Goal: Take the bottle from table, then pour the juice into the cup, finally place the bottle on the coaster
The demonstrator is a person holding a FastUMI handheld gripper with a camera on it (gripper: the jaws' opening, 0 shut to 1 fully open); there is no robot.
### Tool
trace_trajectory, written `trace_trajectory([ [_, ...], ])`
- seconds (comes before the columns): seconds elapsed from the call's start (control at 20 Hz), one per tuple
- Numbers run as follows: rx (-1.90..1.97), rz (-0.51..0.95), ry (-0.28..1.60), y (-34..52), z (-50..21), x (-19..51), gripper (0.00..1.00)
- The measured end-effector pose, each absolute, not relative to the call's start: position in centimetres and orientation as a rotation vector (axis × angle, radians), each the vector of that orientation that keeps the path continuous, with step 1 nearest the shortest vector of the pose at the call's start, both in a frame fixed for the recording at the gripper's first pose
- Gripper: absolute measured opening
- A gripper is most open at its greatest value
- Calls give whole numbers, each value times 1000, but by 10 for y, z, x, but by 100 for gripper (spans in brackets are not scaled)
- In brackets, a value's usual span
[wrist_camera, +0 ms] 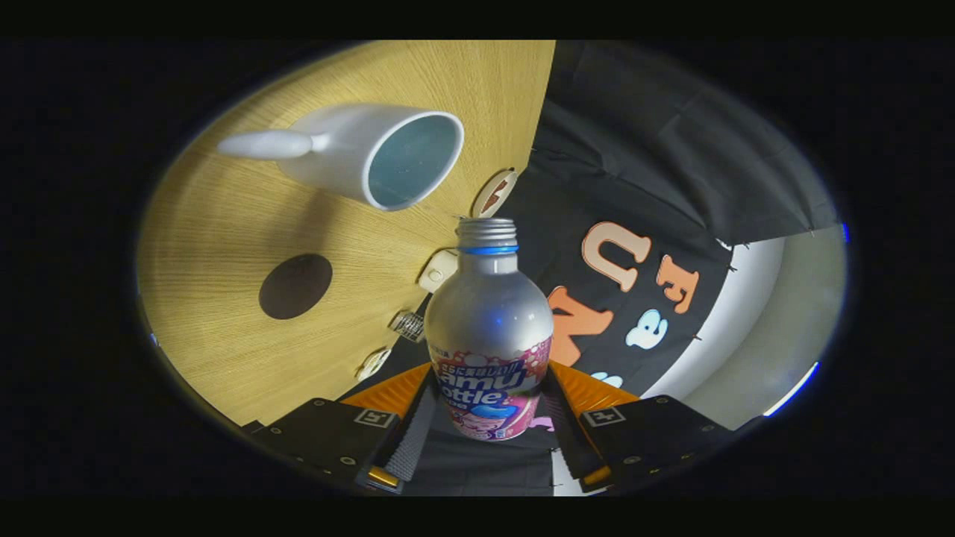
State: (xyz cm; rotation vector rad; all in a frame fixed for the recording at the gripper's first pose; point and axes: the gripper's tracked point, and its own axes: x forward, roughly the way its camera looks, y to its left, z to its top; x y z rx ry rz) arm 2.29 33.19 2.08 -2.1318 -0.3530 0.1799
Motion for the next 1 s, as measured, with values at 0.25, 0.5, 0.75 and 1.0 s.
trace_trajectory([
  [0.25, -2137, 193, -346, 332, 20, 24, 75],
  [0.5, -2064, 219, -287, 326, 10, 25, 76],
  [0.75, -1956, 239, -231, 322, -3, 22, 76],
  [1.0, -1706, 301, -84, 308, -24, 22, 76],
])
